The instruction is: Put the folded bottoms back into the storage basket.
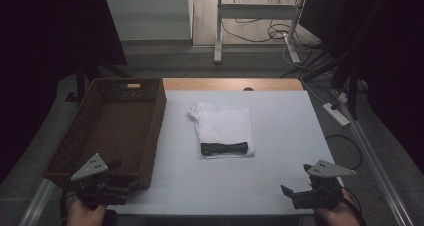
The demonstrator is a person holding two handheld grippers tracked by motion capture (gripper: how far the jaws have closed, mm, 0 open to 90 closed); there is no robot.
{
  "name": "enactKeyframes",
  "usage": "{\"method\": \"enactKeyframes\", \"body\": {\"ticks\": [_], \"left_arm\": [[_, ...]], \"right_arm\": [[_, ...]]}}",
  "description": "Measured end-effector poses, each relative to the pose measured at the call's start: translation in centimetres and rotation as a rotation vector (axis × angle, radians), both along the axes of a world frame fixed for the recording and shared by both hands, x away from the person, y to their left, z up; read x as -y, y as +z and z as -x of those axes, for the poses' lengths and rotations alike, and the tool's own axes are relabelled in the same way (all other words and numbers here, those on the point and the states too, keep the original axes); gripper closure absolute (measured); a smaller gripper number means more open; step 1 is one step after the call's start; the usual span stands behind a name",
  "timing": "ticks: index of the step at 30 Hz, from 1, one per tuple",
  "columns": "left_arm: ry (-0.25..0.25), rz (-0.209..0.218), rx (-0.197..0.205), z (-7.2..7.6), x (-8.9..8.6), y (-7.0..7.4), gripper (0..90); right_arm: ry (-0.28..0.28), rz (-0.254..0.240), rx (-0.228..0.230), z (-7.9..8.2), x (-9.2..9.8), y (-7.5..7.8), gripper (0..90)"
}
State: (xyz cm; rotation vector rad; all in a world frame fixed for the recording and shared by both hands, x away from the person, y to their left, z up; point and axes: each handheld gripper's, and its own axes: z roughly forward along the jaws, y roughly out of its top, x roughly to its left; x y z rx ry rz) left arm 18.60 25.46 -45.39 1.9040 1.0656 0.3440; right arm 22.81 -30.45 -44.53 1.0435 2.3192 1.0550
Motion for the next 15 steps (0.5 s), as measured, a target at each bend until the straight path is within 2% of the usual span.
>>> {"method": "enactKeyframes", "body": {"ticks": [7,11,15], "left_arm": [[-0.023,-0.002,0.010,-0.4,1.0,0.3,0.0],[-0.032,-0.004,0.003,-0.7,1.3,0.2,0.0],[-0.059,-0.003,0.005,-1.0,1.8,0.2,0.0]], "right_arm": [[0.007,0.015,0.001,0.0,-0.2,-0.1,1.2],[0.005,0.014,0.000,0.0,-0.1,-0.1,1.2],[0.007,0.016,0.000,0.0,-0.2,-0.1,1.2]]}}
